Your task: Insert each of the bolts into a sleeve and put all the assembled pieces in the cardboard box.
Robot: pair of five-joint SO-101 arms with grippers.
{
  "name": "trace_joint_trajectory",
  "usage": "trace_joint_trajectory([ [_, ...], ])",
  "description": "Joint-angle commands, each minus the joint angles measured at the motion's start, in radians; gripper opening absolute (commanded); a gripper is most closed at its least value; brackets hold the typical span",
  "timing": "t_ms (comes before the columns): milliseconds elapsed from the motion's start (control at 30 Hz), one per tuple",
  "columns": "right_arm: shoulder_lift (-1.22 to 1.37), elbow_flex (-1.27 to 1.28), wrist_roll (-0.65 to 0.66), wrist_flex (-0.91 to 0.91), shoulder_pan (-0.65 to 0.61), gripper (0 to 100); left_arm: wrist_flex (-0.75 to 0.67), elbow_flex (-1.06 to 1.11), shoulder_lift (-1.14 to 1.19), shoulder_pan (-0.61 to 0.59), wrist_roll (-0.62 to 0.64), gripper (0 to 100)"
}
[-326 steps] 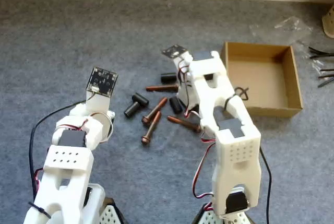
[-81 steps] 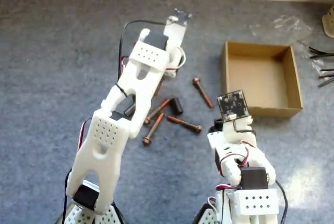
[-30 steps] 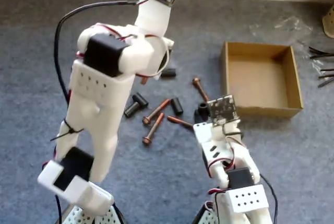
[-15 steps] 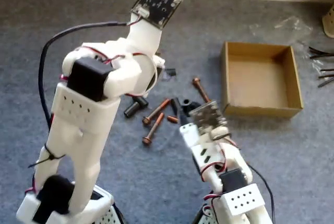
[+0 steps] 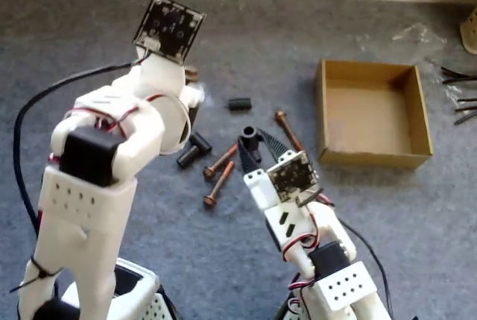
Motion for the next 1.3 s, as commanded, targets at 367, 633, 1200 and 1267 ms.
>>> trace_joint_trajectory([
  [367, -0.008, -0.054, -0.147, -0.071, -0.010, 0.5, -0.583, 0.553, -0.386, 0.015, 0.002, 1],
  [633, -0.008, -0.038, -0.167, -0.071, -0.010, 0.5, -0.789, 0.723, -0.444, 0.013, 0.163, 1],
  [1200, -0.010, -0.035, -0.161, -0.077, -0.084, 0.5, -1.000, 0.995, -0.811, 0.156, 0.239, 1],
  [1267, -0.010, -0.035, -0.161, -0.077, -0.085, 0.5, -1.000, 1.010, -0.831, 0.176, 0.212, 1],
])
